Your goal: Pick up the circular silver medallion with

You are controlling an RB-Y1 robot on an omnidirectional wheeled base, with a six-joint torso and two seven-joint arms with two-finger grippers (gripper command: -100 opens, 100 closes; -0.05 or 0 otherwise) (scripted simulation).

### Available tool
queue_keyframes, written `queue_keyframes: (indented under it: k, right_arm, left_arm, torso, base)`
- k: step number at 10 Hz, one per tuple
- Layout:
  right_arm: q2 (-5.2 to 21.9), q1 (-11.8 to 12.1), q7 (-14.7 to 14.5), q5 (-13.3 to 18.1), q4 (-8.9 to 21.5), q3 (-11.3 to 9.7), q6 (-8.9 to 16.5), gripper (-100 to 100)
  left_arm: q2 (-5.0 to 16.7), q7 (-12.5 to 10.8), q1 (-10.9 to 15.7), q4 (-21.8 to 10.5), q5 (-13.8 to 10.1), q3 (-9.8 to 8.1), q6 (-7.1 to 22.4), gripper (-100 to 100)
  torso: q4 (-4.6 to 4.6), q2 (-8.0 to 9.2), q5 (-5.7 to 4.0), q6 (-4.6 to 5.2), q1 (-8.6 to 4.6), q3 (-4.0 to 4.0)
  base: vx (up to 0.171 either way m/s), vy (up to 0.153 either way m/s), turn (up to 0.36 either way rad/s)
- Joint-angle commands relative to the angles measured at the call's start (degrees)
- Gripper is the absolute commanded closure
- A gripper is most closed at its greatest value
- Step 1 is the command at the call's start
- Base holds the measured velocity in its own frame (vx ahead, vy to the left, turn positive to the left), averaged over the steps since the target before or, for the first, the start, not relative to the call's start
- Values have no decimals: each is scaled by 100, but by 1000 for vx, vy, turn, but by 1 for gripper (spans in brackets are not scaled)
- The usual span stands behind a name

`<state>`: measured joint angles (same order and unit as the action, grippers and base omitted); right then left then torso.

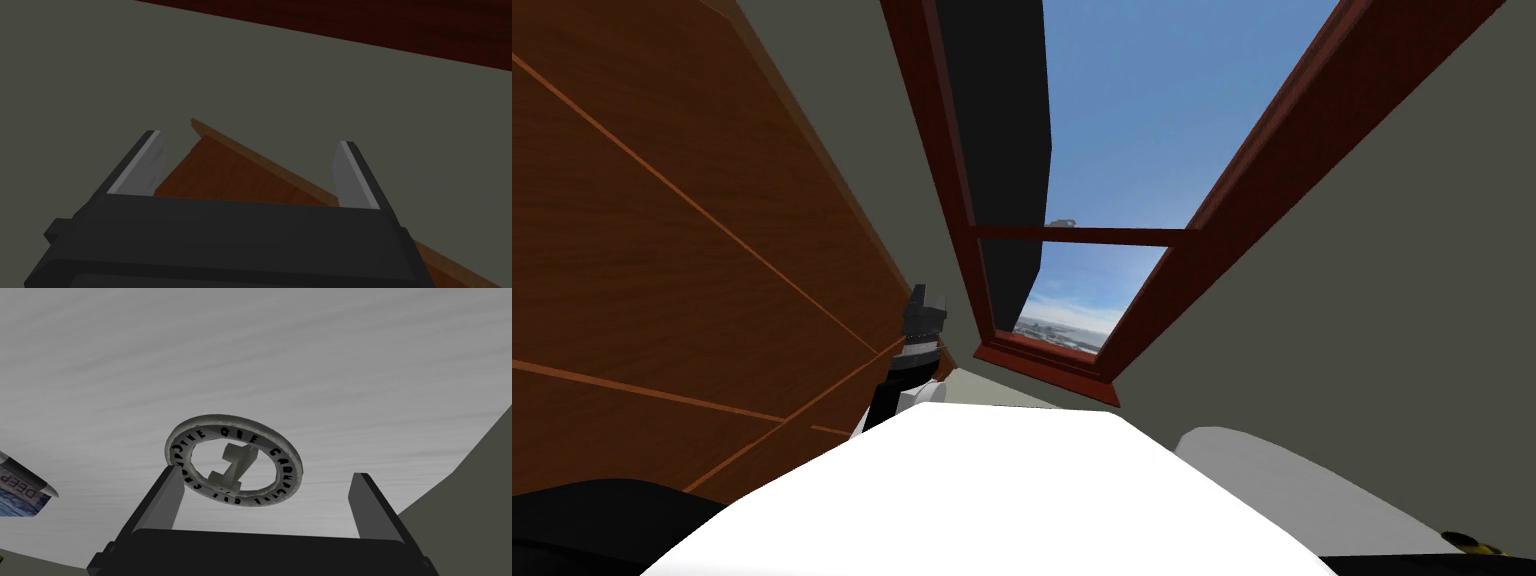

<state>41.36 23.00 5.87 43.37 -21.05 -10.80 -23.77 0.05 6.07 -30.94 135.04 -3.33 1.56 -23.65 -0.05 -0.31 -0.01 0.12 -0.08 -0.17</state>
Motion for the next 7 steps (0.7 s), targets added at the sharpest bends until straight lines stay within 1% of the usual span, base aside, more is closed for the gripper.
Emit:
queue_keyframes:
  k: [1, 2, 3, 4, 5, 6, 7]
  right_arm:
    - [0, 0, 0, 0, 0, 0, 0, -100]
    - [1, -11, -25, 2, 31, 2, -26, 0]
    - [-160, -106, -120, -72, 85, -21, 115, -100]
    - [-281, -178, -194, -128, 129, -38, 219, -100]
    - [-281, -178, -194, -128, 129, -38, 219, -100]
    - [-402, -250, -267, -183, 174, -55, 323, -100]
    - [-319, -150, -173, -143, 43, -78, 289, -100]
  left_arm:
    - [0, 0, 0, 0, 0, 0, 0, 0]
    - [0, 0, 0, 0, 0, 0, 0, 0]
    - [0, 0, 0, 0, 0, 0, 0, 0]
    - [0, 0, 1, 0, 0, 0, 0, 0]
    - [0, 0, 1, 0, 0, 0, 0, 0]
    - [0, 0, 1, 0, 0, 0, 0, 0]
    - [0, 0, 1, 0, 0, 0, 0, 0]
  torso:
    - [0, 0, 0, 0, 0, 0]
    - [1, 10, 1, 4, 7, 5]
    - [4, 19, 2, 4, 13, 11]
    - [6, 29, -1, 2, 1, 16]
    - [8, 36, -4, 2, -15, 21]
    - [8, 40, -3, 5, -14, 23]
    - [9, 41, -4, 4, -10, 23]
  base:
    - [29, -19, 27]
    - [6, -4, -3]
    - [-21, -48, 54]
    - [-42, -94, 83]
    - [-40, -78, 33]
    - [-39, -66, 32]
    - [-17, -25, 14]
